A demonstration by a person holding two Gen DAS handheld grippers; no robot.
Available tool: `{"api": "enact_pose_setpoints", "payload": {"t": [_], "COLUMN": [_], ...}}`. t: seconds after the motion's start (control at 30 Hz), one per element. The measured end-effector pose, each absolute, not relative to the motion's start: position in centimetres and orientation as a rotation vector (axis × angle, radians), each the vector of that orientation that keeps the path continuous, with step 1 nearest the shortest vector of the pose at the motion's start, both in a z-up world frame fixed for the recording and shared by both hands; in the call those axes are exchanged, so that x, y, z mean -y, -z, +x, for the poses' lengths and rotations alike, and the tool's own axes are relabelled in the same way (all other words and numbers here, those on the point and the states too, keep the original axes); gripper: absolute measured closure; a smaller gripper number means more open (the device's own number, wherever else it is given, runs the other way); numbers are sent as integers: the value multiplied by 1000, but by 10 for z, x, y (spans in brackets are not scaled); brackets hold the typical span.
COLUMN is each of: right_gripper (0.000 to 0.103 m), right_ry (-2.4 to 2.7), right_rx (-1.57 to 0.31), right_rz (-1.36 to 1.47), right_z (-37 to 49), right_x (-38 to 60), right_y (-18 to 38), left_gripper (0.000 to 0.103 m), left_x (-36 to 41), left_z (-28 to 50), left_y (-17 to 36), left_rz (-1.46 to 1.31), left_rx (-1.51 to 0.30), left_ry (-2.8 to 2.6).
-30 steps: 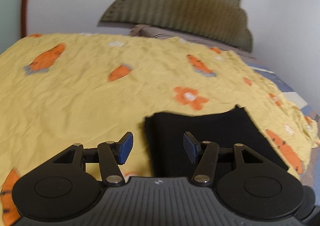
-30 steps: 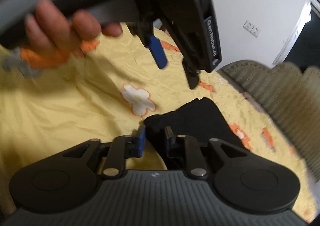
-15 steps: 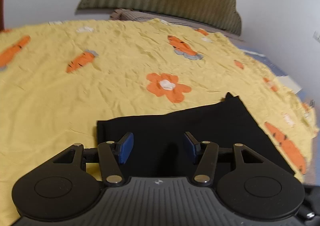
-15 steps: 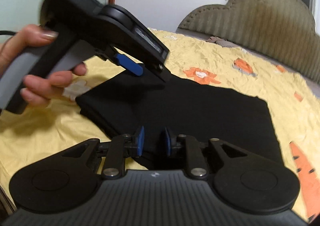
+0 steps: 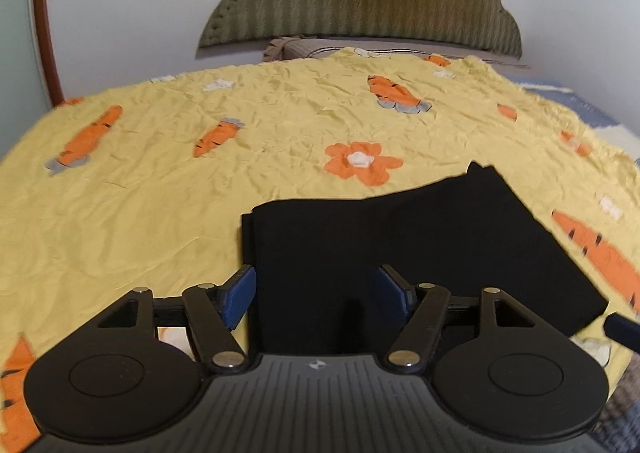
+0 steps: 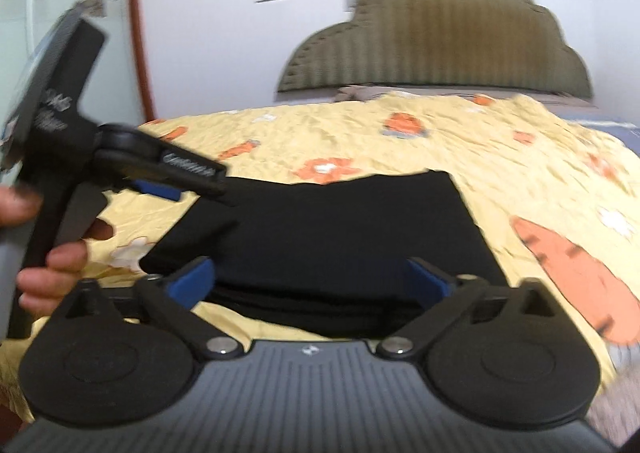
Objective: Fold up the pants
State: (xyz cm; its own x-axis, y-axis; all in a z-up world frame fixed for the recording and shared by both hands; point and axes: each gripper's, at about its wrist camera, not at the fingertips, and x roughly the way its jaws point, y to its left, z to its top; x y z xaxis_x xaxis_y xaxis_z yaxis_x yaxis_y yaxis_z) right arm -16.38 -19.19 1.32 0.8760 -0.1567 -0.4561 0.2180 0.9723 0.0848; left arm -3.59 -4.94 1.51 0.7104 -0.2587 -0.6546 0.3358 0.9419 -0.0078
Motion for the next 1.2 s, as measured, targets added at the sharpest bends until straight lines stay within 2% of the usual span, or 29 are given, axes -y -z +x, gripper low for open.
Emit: {"api": "enact_pose_setpoints", "payload": {"t": [0.27, 0.33, 1.1, 1.17, 1.2], "right_gripper": [0, 0, 0, 0, 0], "right_ry": [264, 276, 271, 255, 247], "right_rx": [-511, -522, -550, -548, -548], "right_rz": [208, 193, 209, 209, 207], "right_z": [-177, -175, -190, -191, -191], "right_x": [187, 181, 155, 155, 155], "right_y": [-2, 0, 11, 12, 12], "left_gripper": [34, 30, 29, 25, 19], "left_x": [42, 38, 0, -1, -1], "left_z": [-72, -78, -94, -94, -93], "left_y": [-17, -16, 16, 17, 17], "left_rz": [137, 130, 87, 80, 76], "left_rx": [-696, -700, -807, -809, -806], "left_ry": [309, 297, 216, 218, 218]}}
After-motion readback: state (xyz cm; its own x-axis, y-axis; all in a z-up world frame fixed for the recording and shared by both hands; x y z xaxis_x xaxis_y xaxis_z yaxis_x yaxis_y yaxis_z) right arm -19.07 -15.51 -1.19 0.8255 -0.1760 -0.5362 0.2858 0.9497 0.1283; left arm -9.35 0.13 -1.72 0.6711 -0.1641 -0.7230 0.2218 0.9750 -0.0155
